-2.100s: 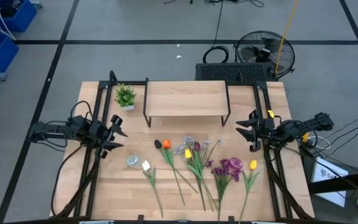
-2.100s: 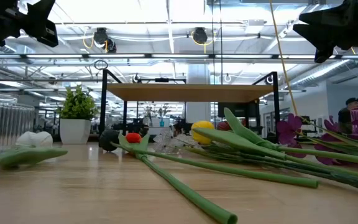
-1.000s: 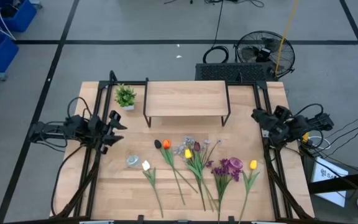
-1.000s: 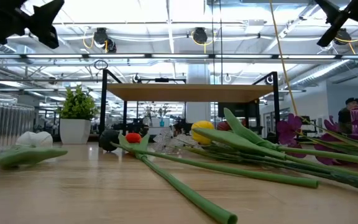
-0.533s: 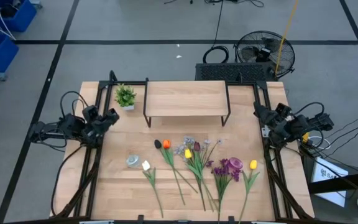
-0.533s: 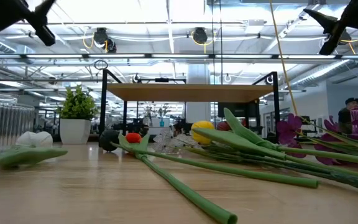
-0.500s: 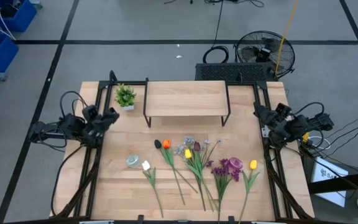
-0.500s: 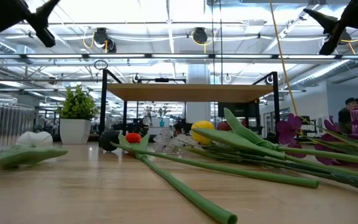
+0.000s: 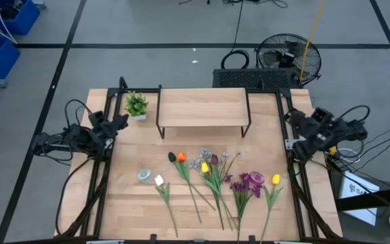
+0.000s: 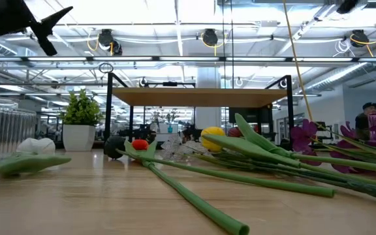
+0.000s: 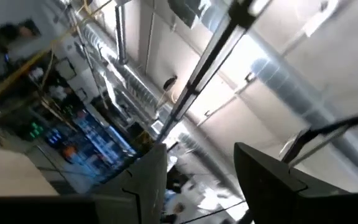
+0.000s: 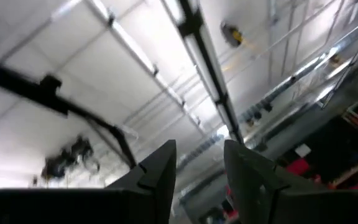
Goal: Pick and place flowers into a vace then onto a shelf
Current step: Put the white vase on the shelf
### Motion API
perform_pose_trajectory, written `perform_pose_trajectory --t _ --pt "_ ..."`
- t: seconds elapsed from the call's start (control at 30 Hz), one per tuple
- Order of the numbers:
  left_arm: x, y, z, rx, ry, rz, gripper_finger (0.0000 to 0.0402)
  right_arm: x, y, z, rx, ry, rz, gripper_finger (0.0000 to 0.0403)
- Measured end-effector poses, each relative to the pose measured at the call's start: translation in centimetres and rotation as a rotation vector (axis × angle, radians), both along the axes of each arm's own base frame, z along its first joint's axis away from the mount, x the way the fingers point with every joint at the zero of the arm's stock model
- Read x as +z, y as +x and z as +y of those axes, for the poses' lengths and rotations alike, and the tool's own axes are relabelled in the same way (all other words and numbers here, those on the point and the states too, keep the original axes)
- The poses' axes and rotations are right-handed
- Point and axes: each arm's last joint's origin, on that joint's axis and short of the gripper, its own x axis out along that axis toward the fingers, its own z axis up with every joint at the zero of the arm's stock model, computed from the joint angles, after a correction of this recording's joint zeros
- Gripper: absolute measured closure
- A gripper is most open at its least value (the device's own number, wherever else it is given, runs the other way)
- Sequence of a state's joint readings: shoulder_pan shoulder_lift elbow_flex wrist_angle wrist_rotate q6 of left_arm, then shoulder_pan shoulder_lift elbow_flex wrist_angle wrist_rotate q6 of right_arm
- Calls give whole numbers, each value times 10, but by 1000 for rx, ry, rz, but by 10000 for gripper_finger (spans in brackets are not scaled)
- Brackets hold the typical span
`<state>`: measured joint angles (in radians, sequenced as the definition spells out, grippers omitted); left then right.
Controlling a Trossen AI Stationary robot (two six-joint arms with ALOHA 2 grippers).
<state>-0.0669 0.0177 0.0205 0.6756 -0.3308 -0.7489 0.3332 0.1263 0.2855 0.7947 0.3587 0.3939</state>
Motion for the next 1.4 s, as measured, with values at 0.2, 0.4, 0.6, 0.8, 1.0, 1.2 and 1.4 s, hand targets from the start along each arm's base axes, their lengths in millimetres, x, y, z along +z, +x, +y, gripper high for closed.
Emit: perform_pose_trajectory --t 0.2,0.4,0.6,0.8,1.0,1.2,1.4 --pt "76 -24 -4 61 327 -168 211 61 14 8 39 -174 155 273" --pt "179 -15 -9 43 556 -37 211 105 41 22 171 -308 326 273" --pt "222 45 -13 -100 586 489 211 101 92 40 259 -329 718 273" --pt "212 104 -17 -206 599 859 211 56 131 53 318 -250 1134 273" --pt "191 144 -19 -252 553 980 211 2 169 63 215 -164 1493 273" --pt "178 162 -21 -271 537 1038 211 -47 206 58 108 -46 1692 273" --pt "176 166 -21 -282 489 1045 211 -76 232 36 7 163 1738 273"
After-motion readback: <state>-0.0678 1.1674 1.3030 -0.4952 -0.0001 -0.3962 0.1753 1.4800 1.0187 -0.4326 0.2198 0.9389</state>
